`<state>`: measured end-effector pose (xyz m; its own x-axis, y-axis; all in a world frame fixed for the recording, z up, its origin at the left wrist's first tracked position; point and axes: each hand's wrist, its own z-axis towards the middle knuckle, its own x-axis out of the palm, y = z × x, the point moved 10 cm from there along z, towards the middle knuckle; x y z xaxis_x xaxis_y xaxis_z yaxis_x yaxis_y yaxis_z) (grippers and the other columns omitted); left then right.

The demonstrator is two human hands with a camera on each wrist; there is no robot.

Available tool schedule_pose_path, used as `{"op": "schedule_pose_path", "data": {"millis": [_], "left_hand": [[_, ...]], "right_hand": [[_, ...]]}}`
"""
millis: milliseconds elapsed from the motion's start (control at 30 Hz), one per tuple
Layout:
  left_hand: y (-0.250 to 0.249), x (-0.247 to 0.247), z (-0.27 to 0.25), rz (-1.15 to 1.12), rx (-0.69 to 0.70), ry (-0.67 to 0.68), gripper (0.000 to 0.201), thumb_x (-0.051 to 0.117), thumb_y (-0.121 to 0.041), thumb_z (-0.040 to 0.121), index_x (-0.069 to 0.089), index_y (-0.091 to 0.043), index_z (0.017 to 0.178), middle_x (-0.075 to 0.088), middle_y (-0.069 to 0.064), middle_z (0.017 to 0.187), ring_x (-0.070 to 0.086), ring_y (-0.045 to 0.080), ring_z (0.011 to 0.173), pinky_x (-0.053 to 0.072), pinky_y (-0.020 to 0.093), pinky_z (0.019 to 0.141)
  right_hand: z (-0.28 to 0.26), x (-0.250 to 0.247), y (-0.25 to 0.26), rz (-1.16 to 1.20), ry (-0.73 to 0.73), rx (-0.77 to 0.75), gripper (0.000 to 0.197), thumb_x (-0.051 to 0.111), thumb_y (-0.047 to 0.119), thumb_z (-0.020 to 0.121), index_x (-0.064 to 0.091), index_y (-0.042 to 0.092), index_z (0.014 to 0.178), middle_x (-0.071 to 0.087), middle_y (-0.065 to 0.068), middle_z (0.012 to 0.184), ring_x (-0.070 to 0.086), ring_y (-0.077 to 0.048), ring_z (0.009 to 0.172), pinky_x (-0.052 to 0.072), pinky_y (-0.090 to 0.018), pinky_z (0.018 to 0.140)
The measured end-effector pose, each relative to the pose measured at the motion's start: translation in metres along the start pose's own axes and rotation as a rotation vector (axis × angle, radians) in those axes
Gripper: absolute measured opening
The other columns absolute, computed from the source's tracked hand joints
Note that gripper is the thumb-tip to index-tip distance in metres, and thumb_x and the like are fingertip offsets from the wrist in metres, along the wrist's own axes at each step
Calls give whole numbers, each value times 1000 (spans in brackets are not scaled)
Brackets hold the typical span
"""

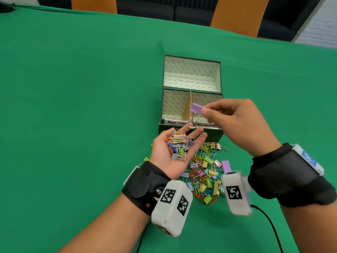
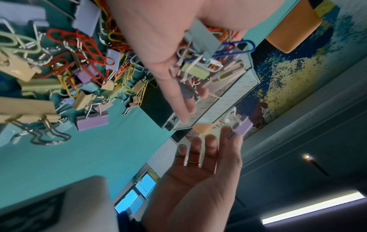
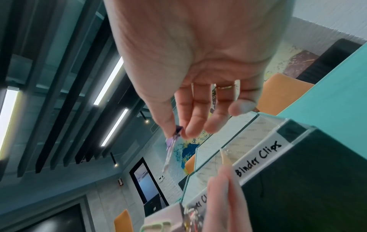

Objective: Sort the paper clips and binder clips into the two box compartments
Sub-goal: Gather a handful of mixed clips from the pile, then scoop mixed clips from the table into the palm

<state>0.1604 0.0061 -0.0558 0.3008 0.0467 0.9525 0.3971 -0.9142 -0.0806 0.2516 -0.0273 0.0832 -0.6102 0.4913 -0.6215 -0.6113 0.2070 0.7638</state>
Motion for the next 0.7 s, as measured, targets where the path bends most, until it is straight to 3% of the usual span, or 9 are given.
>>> {"op": "schedule_pose_path", "data": {"millis": [100, 200, 267, 333, 400, 467, 533, 600, 700], "left_hand": [[-1, -1, 1, -3, 9, 1, 39, 42, -25, 94, 61, 5, 110, 60, 34, 117, 61, 47, 103, 47, 57, 91], [2, 0, 0, 4, 0, -2, 40, 41, -26, 95, 61, 6, 111, 61, 33, 116, 63, 47, 99, 48, 57, 88], [4, 0, -1, 10, -5, 0, 40, 41, -25, 95, 61, 5, 111, 62, 33, 114, 64, 47, 97, 49, 57, 87], [4, 0, -1, 6, -6, -1, 40, 41, -25, 95, 61, 5, 112, 62, 33, 114, 64, 47, 97, 48, 57, 87], [3, -1, -1, 13, -5, -11, 41, 41, -26, 95, 61, 5, 113, 61, 33, 115, 64, 47, 98, 48, 57, 89], [1, -2, -1, 15, 1, -20, 41, 41, -26, 95, 60, 6, 114, 61, 33, 116, 63, 47, 100, 47, 57, 89], [1, -4, -1, 22, 7, -30, 41, 42, -25, 95, 60, 6, 115, 61, 33, 117, 62, 47, 101, 47, 57, 90], [1, -4, 0, 36, 18, -29, 40, 42, -25, 95, 60, 5, 114, 63, 31, 114, 64, 45, 98, 47, 56, 91], [-1, -6, 1, 73, 57, -46, 37, 42, -26, 96, 59, 3, 111, 68, 24, 98, 69, 33, 84, 54, 48, 86]], "right_hand": [[12, -20, -4, 43, -145, 10, 13, 71, 39, 84, 74, 27, 86, 71, 1, 75, 62, -17, 67, 54, -36, 67], [27, -31, -10, -52, -263, 14, 17, 71, 39, 83, 74, 25, 92, 65, 11, 71, 53, -1, 59, 43, -18, 58], [33, -30, -14, -156, -281, 27, 20, 70, 39, 84, 74, 23, 95, 63, 14, 71, 50, 1, 58, 39, -16, 55], [35, -18, -22, -297, -182, 58, 26, 68, 44, 85, 74, 23, 100, 67, 9, 82, 54, -1, 64, 42, -20, 57], [32, 0, -31, -483, -27, 94, 35, 66, 53, 83, 70, 30, 109, 67, 2, 108, 60, -17, 96, 51, -32, 78], [25, 6, -24, -535, 12, 61, 34, 65, 50, 84, 66, 36, 115, 59, -1, 121, 49, -27, 117, 44, -40, 96], [18, 8, -1, -439, 8, -67, 28, 65, 44, 86, 66, 38, 113, 60, 5, 112, 52, -18, 108, 42, -32, 89], [8, 22, 17, -349, 139, -141, 19, 66, 39, 86, 69, 39, 105, 63, 15, 100, 55, -8, 94, 41, -27, 78], [-7, 53, 24, -390, 395, -194, 18, 68, 39, 85, 70, 40, 103, 62, 16, 98, 53, -10, 96, 41, -29, 83]]}}
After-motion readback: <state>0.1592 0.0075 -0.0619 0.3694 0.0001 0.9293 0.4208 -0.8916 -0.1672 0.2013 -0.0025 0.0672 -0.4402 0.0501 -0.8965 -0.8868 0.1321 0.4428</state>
